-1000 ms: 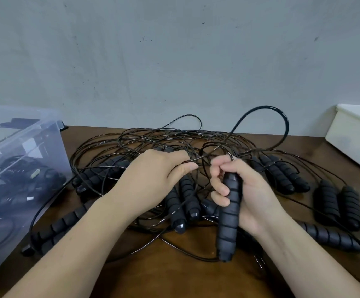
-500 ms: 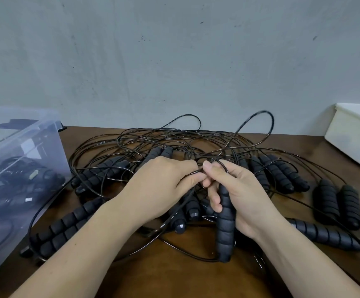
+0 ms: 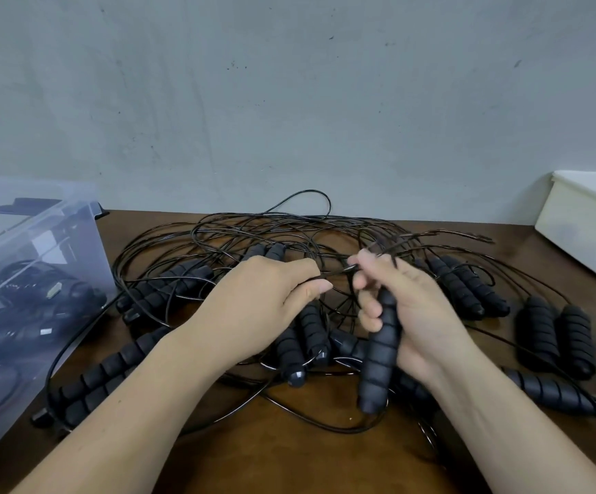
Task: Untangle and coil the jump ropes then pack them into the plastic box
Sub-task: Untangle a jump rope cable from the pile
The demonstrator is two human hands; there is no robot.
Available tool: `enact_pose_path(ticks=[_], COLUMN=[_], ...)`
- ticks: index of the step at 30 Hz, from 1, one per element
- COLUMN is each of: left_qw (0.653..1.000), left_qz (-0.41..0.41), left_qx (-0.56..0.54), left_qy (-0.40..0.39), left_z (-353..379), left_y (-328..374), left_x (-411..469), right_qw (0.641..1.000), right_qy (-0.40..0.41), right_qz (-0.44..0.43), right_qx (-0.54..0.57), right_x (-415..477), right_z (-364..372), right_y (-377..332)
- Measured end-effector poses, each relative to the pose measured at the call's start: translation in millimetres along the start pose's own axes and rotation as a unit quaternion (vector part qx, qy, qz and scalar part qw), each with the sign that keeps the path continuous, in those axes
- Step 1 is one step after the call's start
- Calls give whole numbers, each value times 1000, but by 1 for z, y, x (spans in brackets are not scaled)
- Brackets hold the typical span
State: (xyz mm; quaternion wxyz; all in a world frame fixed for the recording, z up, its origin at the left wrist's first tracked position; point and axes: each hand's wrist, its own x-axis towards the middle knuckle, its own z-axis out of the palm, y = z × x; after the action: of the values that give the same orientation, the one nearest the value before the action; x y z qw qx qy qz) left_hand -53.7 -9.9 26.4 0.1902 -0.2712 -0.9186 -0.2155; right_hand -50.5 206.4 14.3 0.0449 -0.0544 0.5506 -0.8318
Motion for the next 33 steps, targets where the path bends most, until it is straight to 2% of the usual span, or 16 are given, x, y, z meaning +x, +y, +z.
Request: enact_pose_path(ticks=[4,7,12,14,19,22,25,29,33], left_qw=[1000,1000,1000,1000,1000,1000,1000,999,999], left_qz=[19,16,-6,-8,6,24,18,-8,-6], left_qx=[-2,0,2,3,-4,-9,-8,-31,-30], left_qy=[-2,-6,-4,0,18,14,6,8,10], left_z=[3,4,-2,-3,-4,0,1,-5,-5], left_y=[4,4,1,0,-1,3,3,-1,2], left_x=[-1,-1,-1,0,0,-1,-1,0,0], right_qw=[997,994,995,992,998,996,994,997,995], right_qy=[-29,-21,75,84,10,-29,-26,38,47], right_qz=[-1,-6,-63,-82,-60,-51,-47,-61,-85], right_qx=[-71,-108,30,45,2,-63,-98,7,23], right_x=[-8,-8,4,6,1,-6,-7,3,6], right_z=[10,8,-9,-16,-5,5,7,-11,-16], right_y=[10,9,-11,-15,-5,3,7,-10,-12])
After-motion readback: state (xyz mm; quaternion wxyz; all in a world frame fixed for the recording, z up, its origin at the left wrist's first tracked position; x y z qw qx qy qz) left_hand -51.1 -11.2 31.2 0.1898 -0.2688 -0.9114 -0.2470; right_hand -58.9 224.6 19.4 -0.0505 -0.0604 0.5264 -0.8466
